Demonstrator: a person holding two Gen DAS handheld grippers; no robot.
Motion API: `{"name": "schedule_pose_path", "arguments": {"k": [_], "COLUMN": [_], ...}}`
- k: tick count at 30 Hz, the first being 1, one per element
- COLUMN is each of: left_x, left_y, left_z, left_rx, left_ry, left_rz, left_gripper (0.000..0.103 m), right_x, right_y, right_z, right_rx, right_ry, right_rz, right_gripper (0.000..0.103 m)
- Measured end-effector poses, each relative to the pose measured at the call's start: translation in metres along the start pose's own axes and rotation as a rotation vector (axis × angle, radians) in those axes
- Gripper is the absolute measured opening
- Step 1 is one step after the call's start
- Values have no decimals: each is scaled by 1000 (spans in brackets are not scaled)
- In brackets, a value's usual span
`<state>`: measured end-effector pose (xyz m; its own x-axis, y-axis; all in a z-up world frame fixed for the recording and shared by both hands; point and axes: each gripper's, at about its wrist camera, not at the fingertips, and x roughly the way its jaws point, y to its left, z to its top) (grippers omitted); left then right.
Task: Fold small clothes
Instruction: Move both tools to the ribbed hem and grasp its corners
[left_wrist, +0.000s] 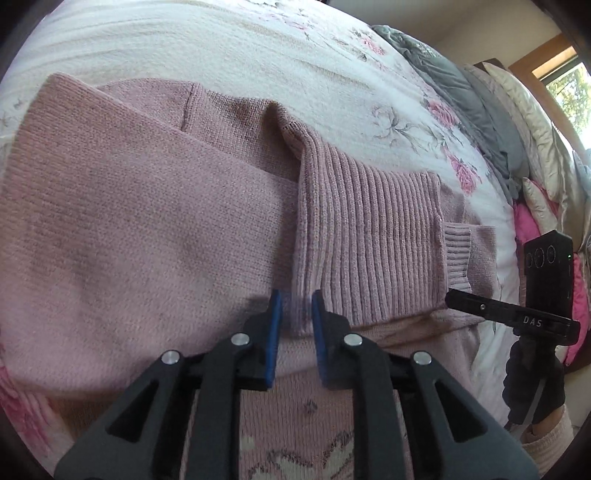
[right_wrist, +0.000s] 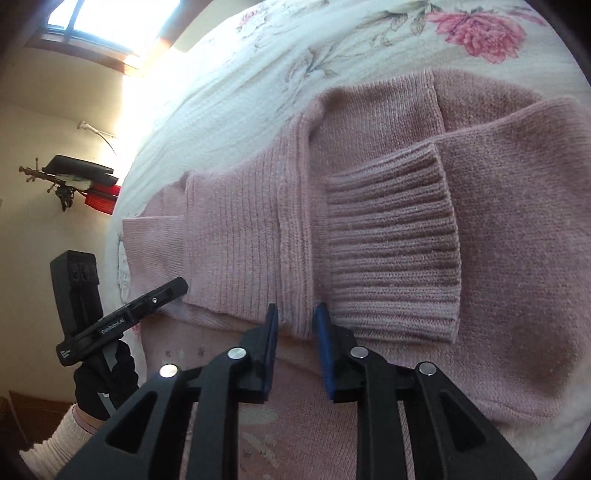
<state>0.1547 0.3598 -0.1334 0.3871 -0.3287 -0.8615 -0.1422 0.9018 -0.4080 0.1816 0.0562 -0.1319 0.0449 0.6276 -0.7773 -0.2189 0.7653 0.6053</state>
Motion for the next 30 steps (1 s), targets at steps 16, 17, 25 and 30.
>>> {"name": "schedule_pose_path", "arguments": {"k": [16,17,25,30], "left_x": [-133,-135,-145,-145], "left_y": [51,55,62,61], "left_z": [-242,-252,-290,-307], "left_rx": [-75,-88,-109,-137], "left_ry": [146,160,169,205], "left_rz": [309,315,342,293], "left_gripper": [50,50,56,57], "right_x": [-99,-100,-87,-78], "right_y": [-19,-23,-61,-61], "right_z": [-242,-252,-306,-315], "right_rx": [-5,20,131,120], "right_ry": [45,51,148,161], "right_rz": [-223,-229,-273,-235], "right_gripper": [50,51,51,54]}}
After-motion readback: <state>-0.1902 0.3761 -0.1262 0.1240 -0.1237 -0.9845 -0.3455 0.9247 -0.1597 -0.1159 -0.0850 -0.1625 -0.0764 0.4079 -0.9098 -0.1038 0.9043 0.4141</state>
